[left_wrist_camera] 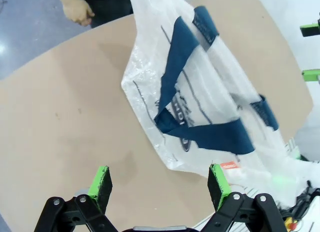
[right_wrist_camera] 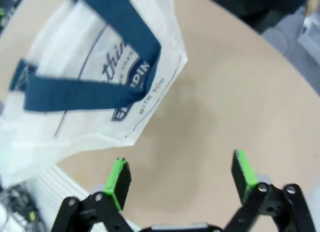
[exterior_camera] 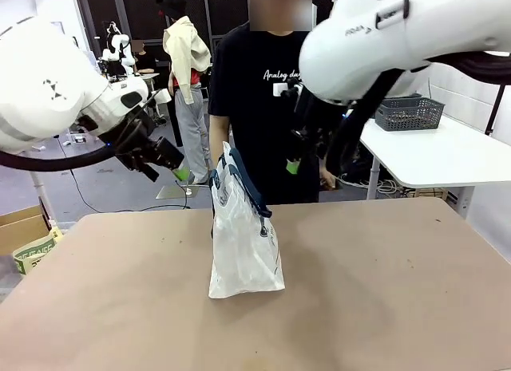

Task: Transfer purchased items from the store into the shopping bag.
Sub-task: Open the Reusable shopping bag in the center of the table.

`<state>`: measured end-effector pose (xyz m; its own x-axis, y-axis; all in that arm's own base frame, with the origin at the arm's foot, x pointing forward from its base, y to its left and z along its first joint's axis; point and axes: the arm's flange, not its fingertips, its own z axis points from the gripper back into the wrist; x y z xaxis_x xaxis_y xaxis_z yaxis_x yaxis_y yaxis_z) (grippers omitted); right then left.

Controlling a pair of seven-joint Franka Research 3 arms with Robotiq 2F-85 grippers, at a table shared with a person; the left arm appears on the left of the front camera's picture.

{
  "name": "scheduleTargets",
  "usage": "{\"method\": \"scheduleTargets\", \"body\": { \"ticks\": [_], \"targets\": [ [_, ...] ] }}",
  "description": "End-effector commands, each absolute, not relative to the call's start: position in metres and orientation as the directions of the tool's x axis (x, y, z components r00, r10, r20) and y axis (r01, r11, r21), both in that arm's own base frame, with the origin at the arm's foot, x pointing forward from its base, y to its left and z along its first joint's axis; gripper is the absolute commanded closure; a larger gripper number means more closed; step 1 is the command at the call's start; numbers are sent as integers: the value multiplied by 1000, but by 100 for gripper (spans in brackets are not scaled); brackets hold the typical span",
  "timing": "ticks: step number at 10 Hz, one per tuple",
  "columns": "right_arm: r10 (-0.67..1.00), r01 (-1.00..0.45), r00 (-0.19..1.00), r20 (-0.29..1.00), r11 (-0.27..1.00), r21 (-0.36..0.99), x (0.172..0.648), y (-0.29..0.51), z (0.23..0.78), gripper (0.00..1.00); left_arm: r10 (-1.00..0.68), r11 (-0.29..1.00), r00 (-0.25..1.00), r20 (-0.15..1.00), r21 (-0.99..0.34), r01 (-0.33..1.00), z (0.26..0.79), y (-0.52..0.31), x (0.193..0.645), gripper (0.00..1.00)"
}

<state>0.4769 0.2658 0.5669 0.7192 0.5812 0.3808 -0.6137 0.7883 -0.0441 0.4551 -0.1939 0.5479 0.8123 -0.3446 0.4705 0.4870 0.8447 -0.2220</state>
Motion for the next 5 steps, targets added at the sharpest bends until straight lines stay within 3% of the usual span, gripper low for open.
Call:
{"method": "scheduleTargets", "body": {
  "ticks": [1, 5],
  "targets": [
    [564, -573, 768, 303, 817, -65, 511, 306, 593, 0, -274, 856, 876, 398, -315, 410, 557, -202, 474, 0],
    [580, -586, 763, 285, 807, -72, 547, 365, 607, 0, -202, 811, 902, 382, -451, 372, 558, -212, 493, 0]
  ]
}}
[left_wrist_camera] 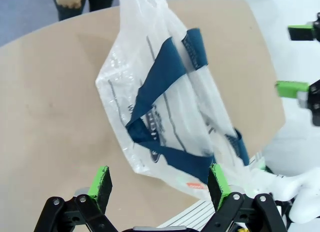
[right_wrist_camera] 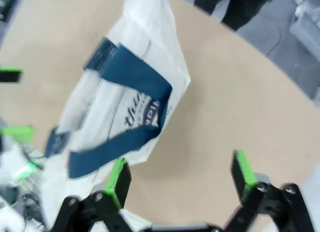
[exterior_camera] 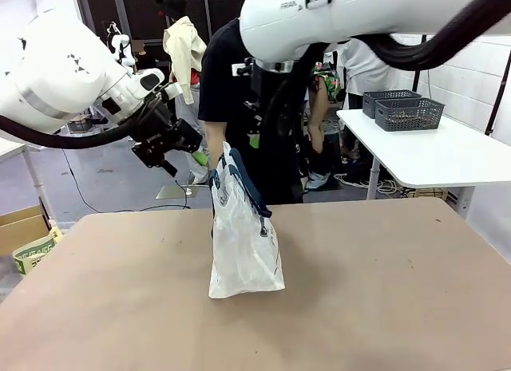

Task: Transfer purchased items from the store into the shopping bag.
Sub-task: Open the Reusable shopping bag in the center of the table.

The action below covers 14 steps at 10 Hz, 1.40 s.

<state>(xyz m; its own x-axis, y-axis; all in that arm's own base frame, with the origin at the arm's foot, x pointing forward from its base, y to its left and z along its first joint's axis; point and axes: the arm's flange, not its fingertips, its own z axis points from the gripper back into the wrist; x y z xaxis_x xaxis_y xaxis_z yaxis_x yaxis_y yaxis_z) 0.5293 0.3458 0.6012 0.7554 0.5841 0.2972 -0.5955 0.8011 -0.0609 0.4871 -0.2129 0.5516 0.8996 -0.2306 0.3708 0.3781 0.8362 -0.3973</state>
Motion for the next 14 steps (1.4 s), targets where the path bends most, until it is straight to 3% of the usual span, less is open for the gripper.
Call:
{"method": "scheduleTargets", "body": {
  "ticks": [1, 3, 7, 14],
  "targets": [
    [627, -637, 713, 313, 766, -82, 549, 364, 605, 0, -212, 788, 881, 423, -459, 410, 558, -207, 492, 0],
    [584, -595, 755, 297, 801, -61, 529, 346, 601, 0, -231, 836, 900, 371, -397, 378, 552, -213, 487, 0],
    [506, -514, 817, 276, 857, -48, 552, 389, 607, 0, -156, 833, 923, 352, -454, 315, 552, -234, 498, 0],
    [479, -491, 855, 198, 871, 17, 563, 416, 584, 0, -93, 815, 939, 331, -516, 262, 536, -233, 504, 0]
  ]
}}
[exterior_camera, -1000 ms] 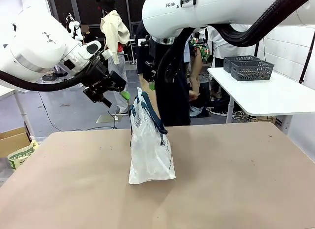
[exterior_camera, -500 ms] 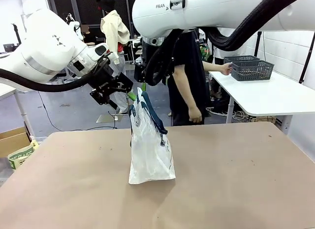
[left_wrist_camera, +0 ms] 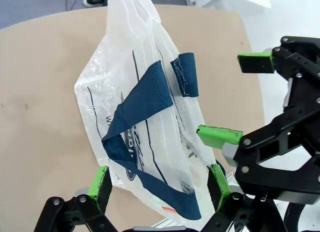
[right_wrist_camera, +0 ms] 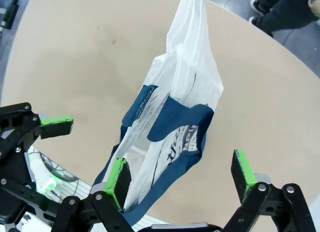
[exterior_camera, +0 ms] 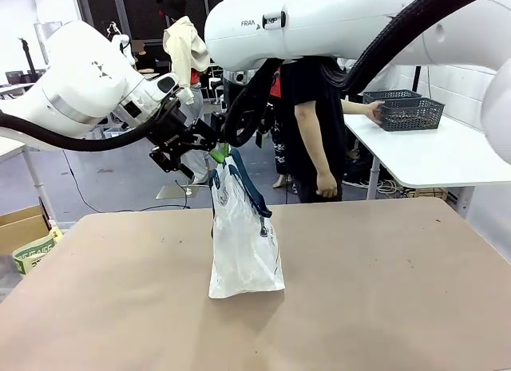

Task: Transfer purchased items from the store into the shopping bag.
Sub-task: Open the Reusable shopping bag in the center of the table.

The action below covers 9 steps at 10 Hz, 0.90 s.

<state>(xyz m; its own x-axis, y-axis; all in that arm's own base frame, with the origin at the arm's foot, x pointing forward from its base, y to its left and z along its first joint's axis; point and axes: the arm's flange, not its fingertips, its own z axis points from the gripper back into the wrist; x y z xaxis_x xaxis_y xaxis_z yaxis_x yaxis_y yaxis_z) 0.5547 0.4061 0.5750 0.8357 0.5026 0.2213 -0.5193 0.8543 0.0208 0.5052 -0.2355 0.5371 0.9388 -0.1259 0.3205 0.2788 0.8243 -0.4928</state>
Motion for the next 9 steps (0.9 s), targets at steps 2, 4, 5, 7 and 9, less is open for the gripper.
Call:
{"method": "scheduleTargets", "body": {
  "ticks": [2, 4, 5, 7, 9],
  "targets": [
    [471, -483, 865, 173, 875, 36, 568, 415, 577, 0, -82, 811, 944, 320, -529, 249, 530, -230, 506, 0],
    [466, -478, 872, 151, 877, 54, 569, 415, 571, 0, -74, 812, 951, 300, -536, 232, 524, -230, 508, 0],
    [465, -476, 874, 140, 878, 49, 570, 416, 568, 0, -75, 816, 953, 295, -531, 229, 521, -233, 510, 0],
    [458, -466, 880, 127, 884, 41, 569, 414, 564, 0, -79, 821, 960, 269, -528, 216, 513, -237, 511, 0],
    [459, -466, 881, 113, 884, 41, 569, 415, 558, 0, -66, 829, 965, 253, -524, 194, 508, -239, 515, 0]
  ]
}}
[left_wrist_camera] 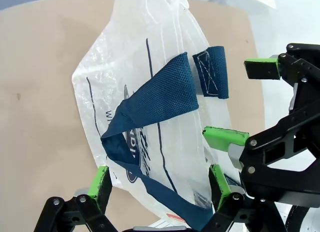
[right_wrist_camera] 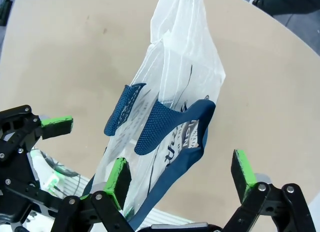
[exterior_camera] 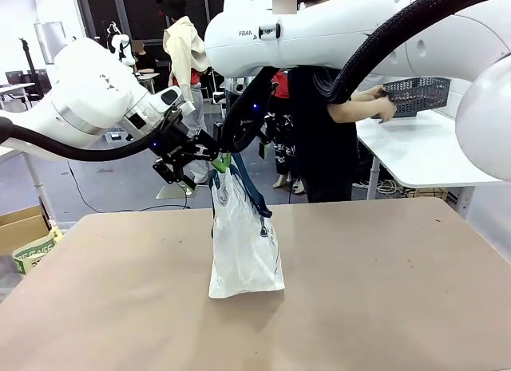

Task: Transfer purchased items from the store into the shopping bag.
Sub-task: Open the Reusable shopping bag in the center of the table.

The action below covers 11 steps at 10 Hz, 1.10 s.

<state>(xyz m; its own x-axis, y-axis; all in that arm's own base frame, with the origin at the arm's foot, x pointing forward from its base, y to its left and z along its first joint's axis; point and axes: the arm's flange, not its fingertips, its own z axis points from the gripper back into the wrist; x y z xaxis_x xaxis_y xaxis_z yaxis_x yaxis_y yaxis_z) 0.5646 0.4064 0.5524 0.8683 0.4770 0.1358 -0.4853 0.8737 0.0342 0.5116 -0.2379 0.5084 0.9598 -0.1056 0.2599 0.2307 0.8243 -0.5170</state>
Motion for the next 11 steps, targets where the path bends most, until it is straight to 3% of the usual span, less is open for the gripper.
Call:
{"method": "scheduleTargets", "body": {
  "ticks": [1, 5, 6, 10, 11],
  "targets": [
    [460, -466, 882, 104, 884, 39, 569, 415, 556, 0, -65, 825, 967, 247, -532, 191, 508, -241, 516, 0],
    [477, -484, 870, 126, 874, 34, 565, 407, 548, 0, -107, 826, 963, 247, -517, 224, 503, -242, 512, 0],
    [478, -485, 870, 121, 874, 34, 566, 407, 546, 5, -108, 827, 962, 250, -514, 226, 504, -242, 512, 19],
    [415, -421, 905, 91, 905, 61, 564, 400, 549, 80, -86, 813, 964, 254, -541, 215, 505, -239, 512, 95],
    [414, -421, 906, 86, 904, 75, 563, 400, 549, 99, -86, 811, 964, 252, -544, 214, 506, -239, 512, 100]
  ]
}}
